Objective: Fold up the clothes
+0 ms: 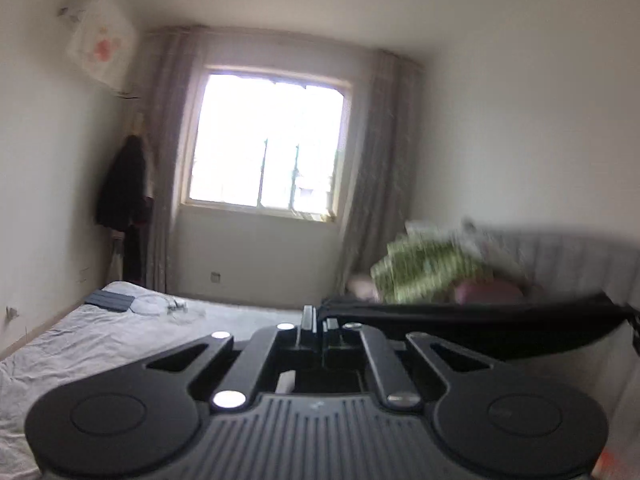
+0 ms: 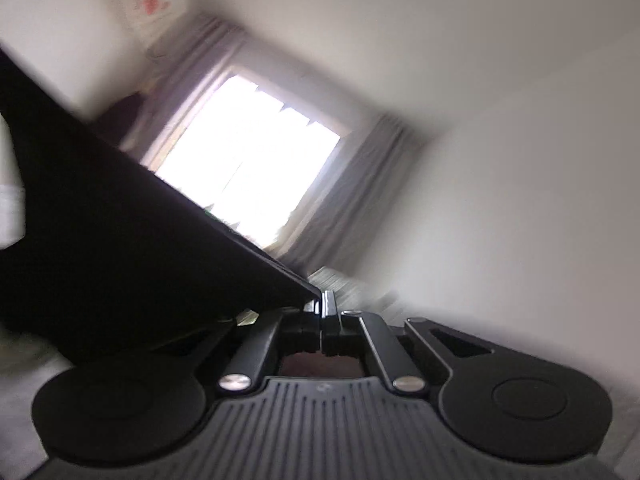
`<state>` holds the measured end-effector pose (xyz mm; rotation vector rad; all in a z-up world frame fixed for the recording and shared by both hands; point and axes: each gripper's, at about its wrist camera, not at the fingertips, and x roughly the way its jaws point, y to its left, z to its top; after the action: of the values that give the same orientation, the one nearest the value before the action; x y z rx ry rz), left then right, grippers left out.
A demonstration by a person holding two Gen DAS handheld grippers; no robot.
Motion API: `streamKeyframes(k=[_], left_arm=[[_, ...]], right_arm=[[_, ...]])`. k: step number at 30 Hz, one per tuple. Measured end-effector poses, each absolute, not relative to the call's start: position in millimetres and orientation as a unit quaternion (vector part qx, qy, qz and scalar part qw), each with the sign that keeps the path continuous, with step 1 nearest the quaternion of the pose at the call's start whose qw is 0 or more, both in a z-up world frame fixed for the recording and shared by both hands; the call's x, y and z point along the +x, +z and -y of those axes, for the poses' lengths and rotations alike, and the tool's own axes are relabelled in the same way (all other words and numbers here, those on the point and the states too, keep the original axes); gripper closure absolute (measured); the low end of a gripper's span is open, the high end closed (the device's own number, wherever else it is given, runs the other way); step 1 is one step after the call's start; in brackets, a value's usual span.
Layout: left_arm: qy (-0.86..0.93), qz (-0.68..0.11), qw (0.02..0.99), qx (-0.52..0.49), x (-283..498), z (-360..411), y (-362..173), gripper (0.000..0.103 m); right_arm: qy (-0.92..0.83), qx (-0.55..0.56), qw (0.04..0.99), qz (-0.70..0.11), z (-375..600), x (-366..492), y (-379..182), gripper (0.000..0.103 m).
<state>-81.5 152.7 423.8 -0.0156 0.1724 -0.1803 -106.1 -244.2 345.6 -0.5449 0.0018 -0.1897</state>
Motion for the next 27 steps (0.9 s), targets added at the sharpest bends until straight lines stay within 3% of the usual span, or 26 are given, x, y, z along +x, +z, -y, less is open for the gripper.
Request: streamKeyframes(k=[7,10,20,25,27], left_arm=[[-0.079,-0.317,0.943,0.063,-78.4,-133.9,167.1,0.1],[-0.064,-0.366,0.928,0.028,-93.6,-150.1,109.7,0.1],[-0.066,-0.365,0.929,-0.012,-155.9,-173.5,81.0,0.1],[-0.053,-0.387,0.914,-0.11,-180.6,-202.8,64.8,0.1],[-0.049,-0.387,0.917,-0.081,-189.4,-198.8,60.2,0.1]], right_arm=[[-0.034,-0.27,0.934,-0.231,246.9,-119.3,119.0,0.103],[-0.01,-0.283,0.916,-0.284,237.2,-136.4,60.8,0.103],[0.028,-0.272,0.901,-0.337,223.5,-191.7,34.3,0.103],[0.043,-0.274,0.894,-0.353,212.8,-219.8,22.6,0.103],[0.052,-0.284,0.887,-0.361,208.0,-230.6,16.2,0.103]])
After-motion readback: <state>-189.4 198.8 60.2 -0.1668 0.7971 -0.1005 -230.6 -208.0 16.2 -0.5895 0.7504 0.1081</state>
